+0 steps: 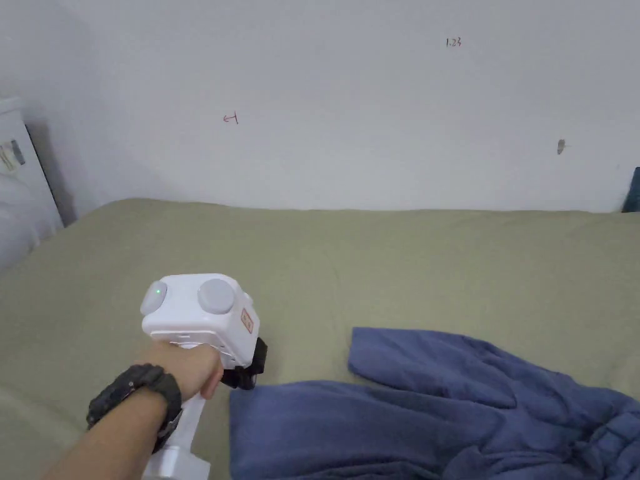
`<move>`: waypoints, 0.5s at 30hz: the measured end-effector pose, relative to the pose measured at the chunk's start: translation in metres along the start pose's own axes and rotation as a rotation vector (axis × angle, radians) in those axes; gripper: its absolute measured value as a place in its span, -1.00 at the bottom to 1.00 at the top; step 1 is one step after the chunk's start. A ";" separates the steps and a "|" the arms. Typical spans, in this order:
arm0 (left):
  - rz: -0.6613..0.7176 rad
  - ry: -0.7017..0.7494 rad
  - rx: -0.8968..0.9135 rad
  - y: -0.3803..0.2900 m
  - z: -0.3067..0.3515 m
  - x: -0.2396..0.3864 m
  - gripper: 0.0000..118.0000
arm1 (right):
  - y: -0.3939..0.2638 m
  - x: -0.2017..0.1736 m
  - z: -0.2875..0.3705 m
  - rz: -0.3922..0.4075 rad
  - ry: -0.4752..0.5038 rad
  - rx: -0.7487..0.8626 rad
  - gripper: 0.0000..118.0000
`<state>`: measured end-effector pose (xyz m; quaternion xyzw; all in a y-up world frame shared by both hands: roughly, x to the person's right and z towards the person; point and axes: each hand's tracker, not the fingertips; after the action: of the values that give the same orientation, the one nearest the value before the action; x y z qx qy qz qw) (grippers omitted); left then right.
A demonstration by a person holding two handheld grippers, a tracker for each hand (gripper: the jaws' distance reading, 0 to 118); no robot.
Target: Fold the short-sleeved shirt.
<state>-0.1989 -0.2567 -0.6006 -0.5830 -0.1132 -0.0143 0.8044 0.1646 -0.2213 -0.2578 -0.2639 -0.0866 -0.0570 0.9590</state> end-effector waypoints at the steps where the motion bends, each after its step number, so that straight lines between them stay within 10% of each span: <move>1: -0.011 0.039 -0.041 0.003 -0.009 0.001 -1.00 | -0.001 0.000 -0.002 0.003 -0.001 -0.005 -0.98; 5: -0.078 0.111 -0.083 0.009 -0.037 0.001 -0.81 | -0.004 -0.001 -0.007 0.022 0.003 -0.027 -0.97; 8: -0.067 0.095 -0.049 0.000 -0.040 0.000 0.93 | -0.007 -0.008 -0.004 0.122 0.008 -0.042 -0.98; 15: 0.032 0.055 -0.045 0.002 -0.050 -0.004 1.00 | -0.016 -0.017 0.001 0.154 0.054 -0.047 -0.97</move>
<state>-0.1943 -0.3039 -0.6181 -0.6021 -0.0815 -0.0201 0.7940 0.1457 -0.2334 -0.2522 -0.2905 -0.0388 0.0080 0.9561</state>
